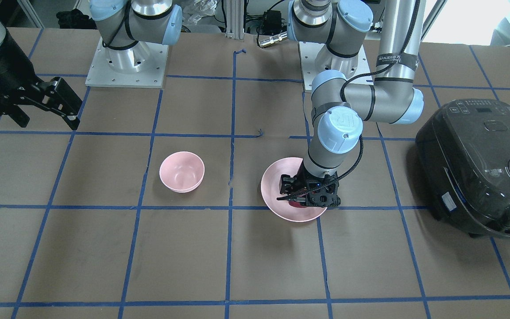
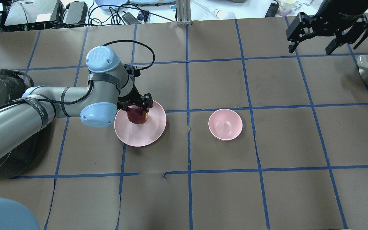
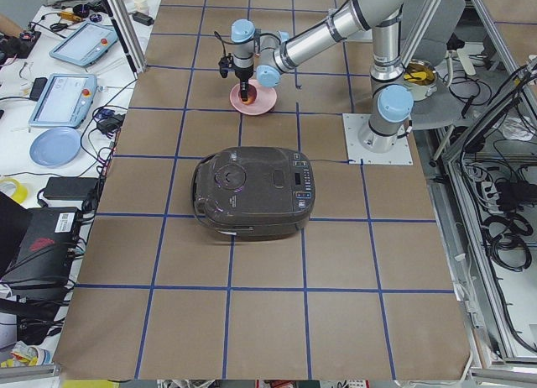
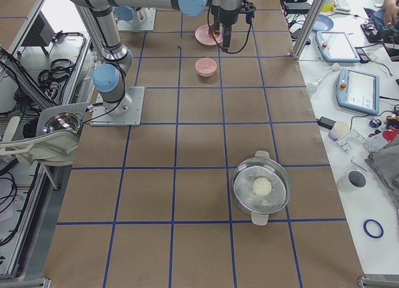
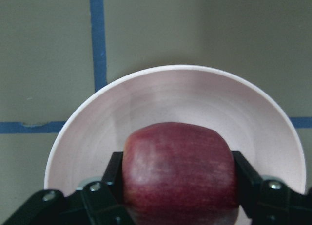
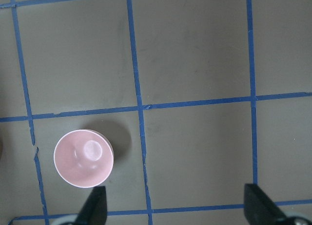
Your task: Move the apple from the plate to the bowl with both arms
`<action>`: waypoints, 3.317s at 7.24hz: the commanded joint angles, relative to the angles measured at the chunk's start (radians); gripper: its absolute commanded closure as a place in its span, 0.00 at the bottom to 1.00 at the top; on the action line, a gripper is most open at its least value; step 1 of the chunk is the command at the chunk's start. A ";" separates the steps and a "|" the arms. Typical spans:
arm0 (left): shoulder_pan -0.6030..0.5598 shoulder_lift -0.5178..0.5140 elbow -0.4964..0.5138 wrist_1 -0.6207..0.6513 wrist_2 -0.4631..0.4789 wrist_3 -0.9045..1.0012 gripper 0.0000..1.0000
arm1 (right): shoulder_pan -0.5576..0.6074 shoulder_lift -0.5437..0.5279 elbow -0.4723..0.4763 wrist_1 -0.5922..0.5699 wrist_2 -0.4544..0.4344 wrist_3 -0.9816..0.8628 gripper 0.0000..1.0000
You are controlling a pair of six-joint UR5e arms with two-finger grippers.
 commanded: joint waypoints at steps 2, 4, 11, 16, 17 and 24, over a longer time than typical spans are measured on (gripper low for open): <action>-0.028 0.053 0.064 -0.086 0.004 -0.020 0.85 | 0.000 -0.002 0.000 -0.008 -0.009 -0.001 0.00; -0.138 0.038 0.236 -0.209 -0.014 -0.229 0.87 | -0.002 -0.002 0.000 -0.011 -0.008 -0.001 0.00; -0.464 -0.135 0.304 0.019 -0.048 -0.651 0.88 | -0.008 0.000 0.000 -0.017 -0.012 -0.001 0.00; -0.504 -0.162 0.303 0.031 -0.038 -0.661 0.67 | -0.035 0.002 0.003 -0.024 -0.014 -0.005 0.00; -0.504 -0.160 0.298 0.028 -0.024 -0.650 0.56 | -0.035 0.002 0.003 -0.022 -0.014 -0.005 0.00; -0.504 -0.165 0.284 0.031 0.004 -0.643 0.00 | -0.035 0.002 0.007 -0.022 -0.047 -0.005 0.00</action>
